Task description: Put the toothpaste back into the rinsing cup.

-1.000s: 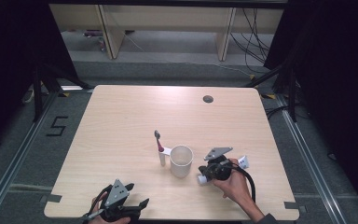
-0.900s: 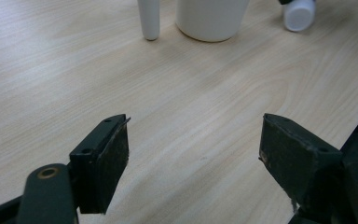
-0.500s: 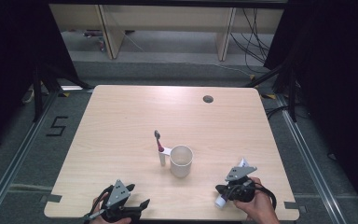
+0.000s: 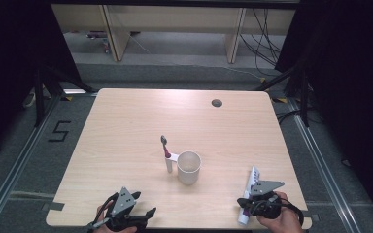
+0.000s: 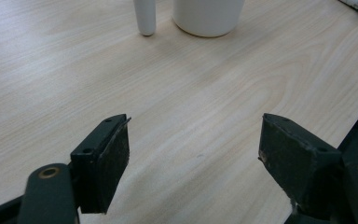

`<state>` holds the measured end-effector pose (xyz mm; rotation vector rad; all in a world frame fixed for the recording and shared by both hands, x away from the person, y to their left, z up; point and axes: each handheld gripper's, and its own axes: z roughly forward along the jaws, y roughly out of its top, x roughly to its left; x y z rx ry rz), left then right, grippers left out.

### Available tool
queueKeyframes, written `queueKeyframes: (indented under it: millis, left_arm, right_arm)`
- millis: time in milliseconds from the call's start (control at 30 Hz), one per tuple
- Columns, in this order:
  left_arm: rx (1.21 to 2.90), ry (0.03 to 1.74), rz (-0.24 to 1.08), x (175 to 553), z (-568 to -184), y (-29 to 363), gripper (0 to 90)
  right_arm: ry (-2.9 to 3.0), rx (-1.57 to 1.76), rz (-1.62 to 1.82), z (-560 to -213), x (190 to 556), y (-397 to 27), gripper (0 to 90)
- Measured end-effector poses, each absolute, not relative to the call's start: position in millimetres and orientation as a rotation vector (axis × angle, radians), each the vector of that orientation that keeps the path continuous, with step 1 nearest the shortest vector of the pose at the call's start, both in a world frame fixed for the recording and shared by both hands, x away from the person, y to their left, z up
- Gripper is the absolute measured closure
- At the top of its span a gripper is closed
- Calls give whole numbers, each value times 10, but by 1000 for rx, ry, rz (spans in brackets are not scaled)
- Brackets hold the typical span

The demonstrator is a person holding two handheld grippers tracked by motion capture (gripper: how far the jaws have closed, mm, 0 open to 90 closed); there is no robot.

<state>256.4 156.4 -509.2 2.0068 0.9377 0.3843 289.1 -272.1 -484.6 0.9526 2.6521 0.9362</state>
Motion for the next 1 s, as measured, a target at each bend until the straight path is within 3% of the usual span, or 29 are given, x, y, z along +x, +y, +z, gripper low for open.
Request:
queueKeyframes:
  millis: [167, 267, 333, 500, 700, 1000]
  left_arm:
    - [1997, 940, 383, 2567, -5097, 1556, 242]
    - [2027, 926, 386, 2564, -5085, 1577, 242]
    - [2004, 938, 385, 2566, -5089, 1564, 243]
    - [2014, 931, 393, 2569, -5087, 1571, 243]
    - [2023, 929, 397, 2570, -5086, 1570, 243]
    - [2014, 932, 389, 2561, -5083, 1565, 243]
  right_arm:
    - [2625, 973, 951, -4837, 2890, -2785, 848]
    - [2583, 1101, 991, -4770, 2888, -2818, 762]
    - [2512, 1168, 985, -4707, 2899, -2858, 623]
    - [2403, 1320, 929, -4612, 2962, -3032, 381]
    - [2418, 1456, 899, -4672, 2980, -3047, 305]
    - [2473, 1473, 823, -4764, 3078, -3001, 288]
